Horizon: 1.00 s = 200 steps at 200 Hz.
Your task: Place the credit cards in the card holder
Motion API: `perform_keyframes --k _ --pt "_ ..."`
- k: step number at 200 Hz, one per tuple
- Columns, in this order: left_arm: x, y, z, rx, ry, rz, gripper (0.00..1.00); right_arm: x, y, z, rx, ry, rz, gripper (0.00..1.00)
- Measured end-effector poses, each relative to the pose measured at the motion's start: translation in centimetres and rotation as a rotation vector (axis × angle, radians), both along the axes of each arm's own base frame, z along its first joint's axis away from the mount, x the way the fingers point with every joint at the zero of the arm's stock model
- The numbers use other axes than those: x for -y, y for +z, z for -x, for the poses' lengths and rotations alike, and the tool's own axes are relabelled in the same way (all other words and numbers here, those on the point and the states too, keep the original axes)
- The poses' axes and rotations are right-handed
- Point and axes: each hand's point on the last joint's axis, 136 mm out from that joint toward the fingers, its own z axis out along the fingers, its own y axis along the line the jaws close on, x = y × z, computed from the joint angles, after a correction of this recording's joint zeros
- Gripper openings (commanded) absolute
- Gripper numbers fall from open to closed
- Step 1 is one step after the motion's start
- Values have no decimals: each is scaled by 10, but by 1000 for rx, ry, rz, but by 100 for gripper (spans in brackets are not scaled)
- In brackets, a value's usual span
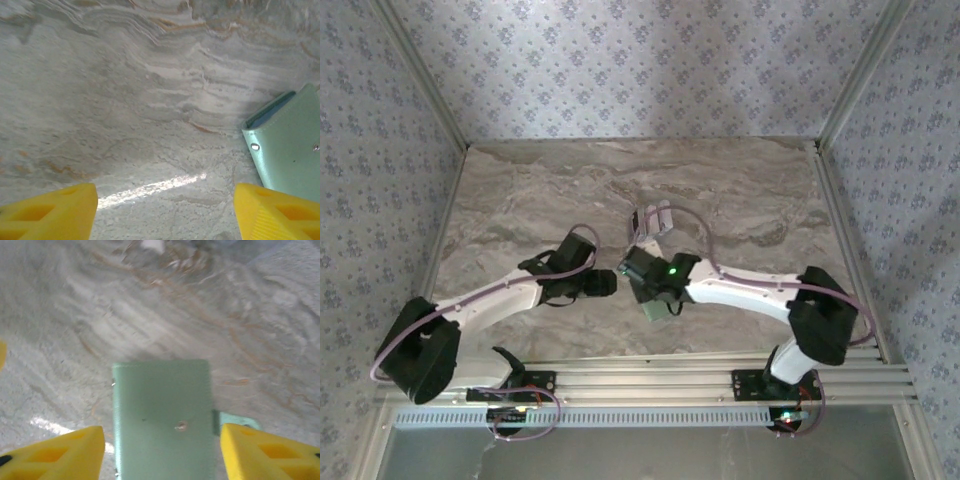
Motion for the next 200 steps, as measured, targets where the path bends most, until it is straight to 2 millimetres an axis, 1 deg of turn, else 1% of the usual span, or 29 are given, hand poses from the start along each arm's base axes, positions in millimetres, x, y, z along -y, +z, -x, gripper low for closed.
perform_keyframes --k 18,38,57,72,84,103,116,150,177,200 --pt "12 -11 8 -23 -46 -19 72 24 -4 -9 -8 -47 -2 58" --pt "29 -20 14 -49 -98 -45 72 49 -21 -12 -57 -89 0 54" --pt "46 -22 12 -48 -130 -49 72 65 -39 -10 -116 -116 -27 51" --pt "58 -23 9 -44 -147 -49 72 73 -47 -10 -147 -134 -59 48" --pt "65 -25 8 -45 -158 -54 72 74 -49 -9 -165 -132 -94 46" --pt "69 -31 8 -49 -166 -68 72 71 -48 -8 -178 -113 -164 43" --pt "70 -34 8 -50 -167 -80 71 69 -45 -9 -184 -104 -217 41" --pt "70 -34 7 -43 -165 -86 72 66 -36 -10 -195 -92 -322 38" --pt "71 -35 6 -44 -165 -92 71 63 -31 -12 -199 -83 -369 36" --pt "71 -35 6 -43 -166 -101 71 61 -31 -13 -205 -78 -386 34"
